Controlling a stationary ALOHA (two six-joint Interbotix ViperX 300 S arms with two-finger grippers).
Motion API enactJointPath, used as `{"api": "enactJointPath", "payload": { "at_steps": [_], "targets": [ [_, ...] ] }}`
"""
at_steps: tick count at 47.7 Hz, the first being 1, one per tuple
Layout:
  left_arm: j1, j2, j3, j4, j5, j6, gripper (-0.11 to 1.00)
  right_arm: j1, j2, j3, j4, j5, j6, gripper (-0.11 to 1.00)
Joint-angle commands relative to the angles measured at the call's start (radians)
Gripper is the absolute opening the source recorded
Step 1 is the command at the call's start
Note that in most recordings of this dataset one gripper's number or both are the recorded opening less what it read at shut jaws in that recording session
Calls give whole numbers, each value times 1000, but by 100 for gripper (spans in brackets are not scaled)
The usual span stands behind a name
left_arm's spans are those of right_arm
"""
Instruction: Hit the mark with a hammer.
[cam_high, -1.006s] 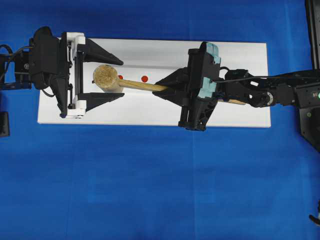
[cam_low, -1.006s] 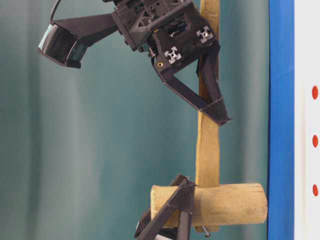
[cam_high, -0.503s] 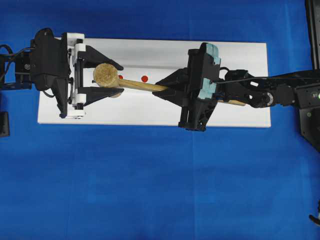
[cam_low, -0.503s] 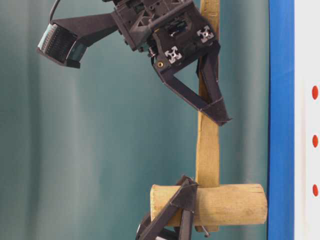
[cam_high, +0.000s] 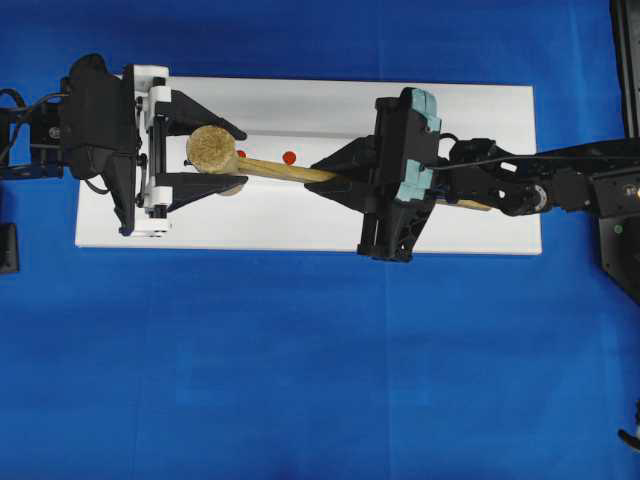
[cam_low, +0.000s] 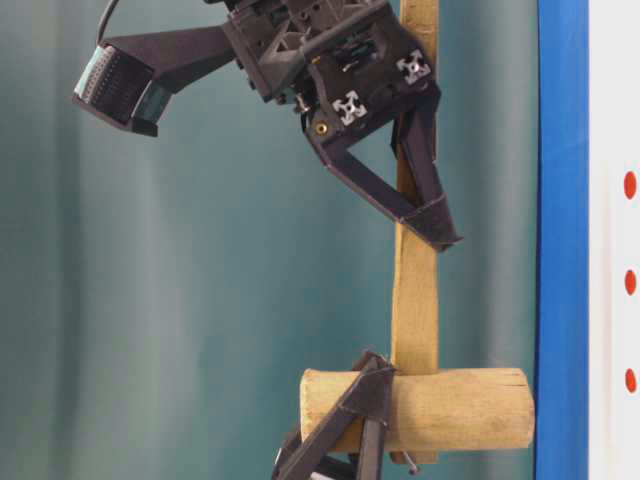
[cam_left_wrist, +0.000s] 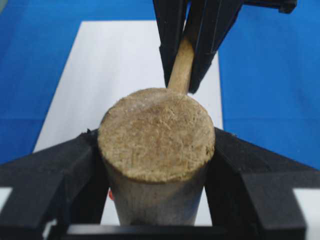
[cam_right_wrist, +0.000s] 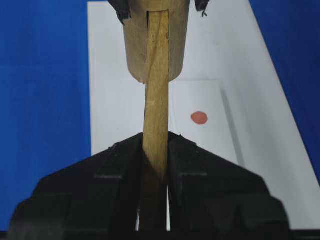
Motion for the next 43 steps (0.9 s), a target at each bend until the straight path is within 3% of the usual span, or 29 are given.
{"api": "enactJointPath", "payload": {
  "at_steps": [1,10,14,21,25,33,40,43],
  "targets": [
    [8,-15,-14,-2,-5,-2,46,3,-44,-8,-5,-2,0,18],
    [8,-28,-3,-5,-3,-35,46,14,-91,25,-5,-5,2,73],
    [9,-35,3,-5,-3,-61,46,26,-123,44,-5,-9,2,92],
    [9,-55,17,-8,0,-149,46,38,-170,78,-6,-29,2,89],
    [9,-67,15,-11,8,-249,46,40,-181,87,-6,-48,-3,90],
    [9,-78,15,-12,12,-581,46,40,-175,80,-44,-57,-35,90],
    [9,-77,14,-6,40,-868,46,40,-160,66,-60,-84,-103,90],
    [9,-77,14,-5,63,-954,46,37,-147,57,-60,-97,-143,90]
  ]
}}
